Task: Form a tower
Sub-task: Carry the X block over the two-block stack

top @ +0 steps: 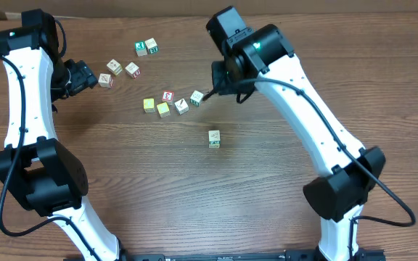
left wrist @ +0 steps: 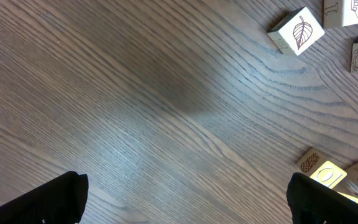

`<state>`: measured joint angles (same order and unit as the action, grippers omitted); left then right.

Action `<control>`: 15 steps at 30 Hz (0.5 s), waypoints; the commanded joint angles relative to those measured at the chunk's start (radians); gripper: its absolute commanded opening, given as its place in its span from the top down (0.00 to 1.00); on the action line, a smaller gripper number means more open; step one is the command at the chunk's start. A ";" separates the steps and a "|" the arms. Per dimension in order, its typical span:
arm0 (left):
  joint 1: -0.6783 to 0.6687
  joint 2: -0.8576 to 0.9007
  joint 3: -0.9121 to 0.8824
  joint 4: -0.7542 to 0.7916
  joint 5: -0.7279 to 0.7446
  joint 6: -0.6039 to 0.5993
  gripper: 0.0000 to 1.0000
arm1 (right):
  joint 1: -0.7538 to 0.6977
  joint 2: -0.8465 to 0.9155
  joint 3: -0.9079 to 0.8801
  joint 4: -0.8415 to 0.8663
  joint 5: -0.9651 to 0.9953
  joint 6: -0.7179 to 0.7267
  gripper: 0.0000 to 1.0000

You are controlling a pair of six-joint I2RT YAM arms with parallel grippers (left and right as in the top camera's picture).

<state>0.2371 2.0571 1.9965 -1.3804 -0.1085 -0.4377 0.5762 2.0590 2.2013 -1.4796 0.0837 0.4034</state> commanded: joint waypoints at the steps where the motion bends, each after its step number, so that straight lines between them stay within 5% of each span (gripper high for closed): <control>1: -0.002 -0.015 0.013 0.001 0.002 0.004 0.00 | 0.010 0.010 0.004 -0.055 0.002 0.068 0.71; 15: -0.002 -0.015 0.013 0.001 0.002 0.005 0.00 | 0.032 0.011 -0.046 -0.109 0.001 0.177 0.71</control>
<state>0.2371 2.0571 1.9965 -1.3804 -0.1085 -0.4377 0.5911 2.0697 2.1872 -1.6081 0.0822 0.5419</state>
